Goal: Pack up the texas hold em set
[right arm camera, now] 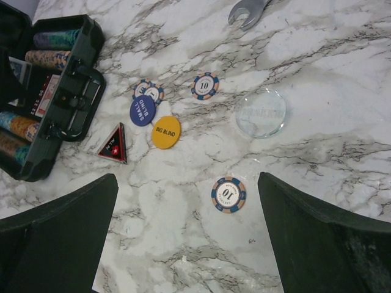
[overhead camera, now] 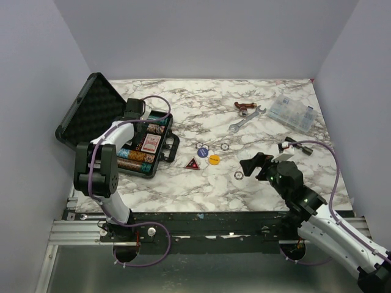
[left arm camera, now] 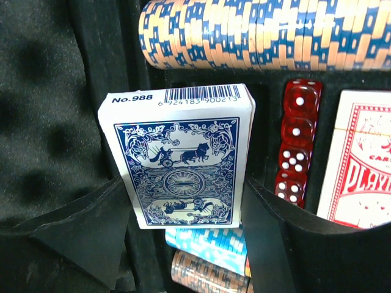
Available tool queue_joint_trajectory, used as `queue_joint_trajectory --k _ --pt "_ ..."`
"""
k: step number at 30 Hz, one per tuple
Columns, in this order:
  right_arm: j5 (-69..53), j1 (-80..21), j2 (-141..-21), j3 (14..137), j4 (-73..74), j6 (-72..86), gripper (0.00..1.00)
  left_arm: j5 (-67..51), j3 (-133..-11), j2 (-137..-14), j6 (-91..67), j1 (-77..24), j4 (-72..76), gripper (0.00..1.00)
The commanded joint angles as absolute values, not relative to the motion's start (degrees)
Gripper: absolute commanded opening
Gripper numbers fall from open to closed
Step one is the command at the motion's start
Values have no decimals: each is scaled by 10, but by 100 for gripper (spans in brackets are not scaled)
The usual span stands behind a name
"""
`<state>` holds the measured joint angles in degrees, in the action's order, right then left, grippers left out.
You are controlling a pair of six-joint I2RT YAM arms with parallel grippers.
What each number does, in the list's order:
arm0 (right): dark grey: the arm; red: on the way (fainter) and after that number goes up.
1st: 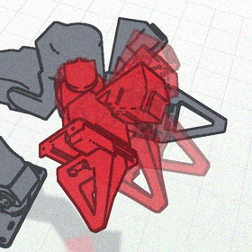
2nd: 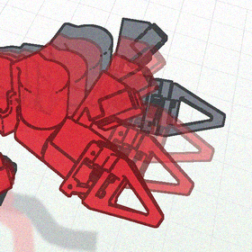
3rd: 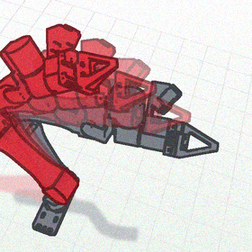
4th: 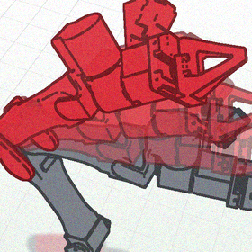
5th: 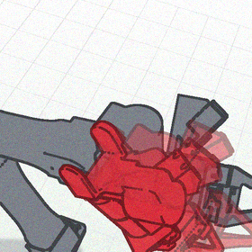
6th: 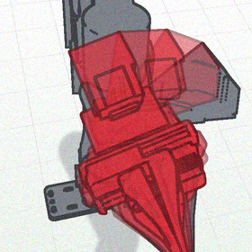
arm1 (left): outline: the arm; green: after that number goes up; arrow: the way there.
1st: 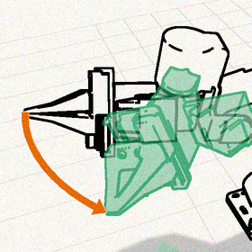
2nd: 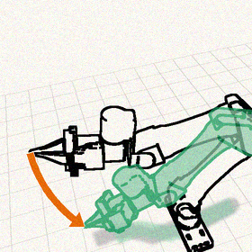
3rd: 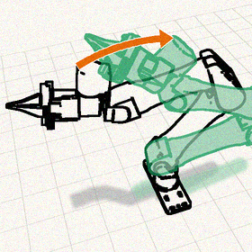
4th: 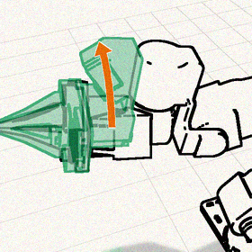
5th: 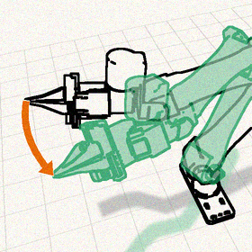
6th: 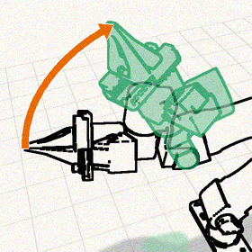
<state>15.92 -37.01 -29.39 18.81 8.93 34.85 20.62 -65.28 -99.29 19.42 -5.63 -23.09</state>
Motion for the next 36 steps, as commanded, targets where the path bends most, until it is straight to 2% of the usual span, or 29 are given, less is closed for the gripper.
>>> queue_joint_trajectory --k 1,9,11,13,14,21,24,27,29,33,36 --pt "151 -369 -310 200 76 340 100 183 -631 -945 189 -59 -227 22" --pt "146 -369 -299 201 82 338 100 179 -632 -959 189 -59 -235 25" --pt "146 -369 -296 200 83 342 100 177 -636 -967 187 -58 -241 28" --pt "147 -369 -291 200 86 345 100 182 -634 -967 180 -59 -242 44" --pt "147 -369 -290 199 86 346 100 184 -632 -964 179 -59 -240 48" --pt "141 -369 -297 201 82 340 100 179 -613 -916 172 -59 -226 68" --pt "139 -369 -308 199 77 339 100 168 -624 -913 169 -59 -241 84" --pt "140 -369 -315 202 77 339 100 171 -620 -909 170 -58 -238 88" --pt "142 -370 -316 202 77 340 100 171 -629 -908 169 -59 -247 97" --pt "147 -369 -321 203 75 338 100 189 -630 -905 164 -57 -216 96" --pt "150 -369 -328 207 75 338 100 186 -658 -931 147 -52 -224 79"
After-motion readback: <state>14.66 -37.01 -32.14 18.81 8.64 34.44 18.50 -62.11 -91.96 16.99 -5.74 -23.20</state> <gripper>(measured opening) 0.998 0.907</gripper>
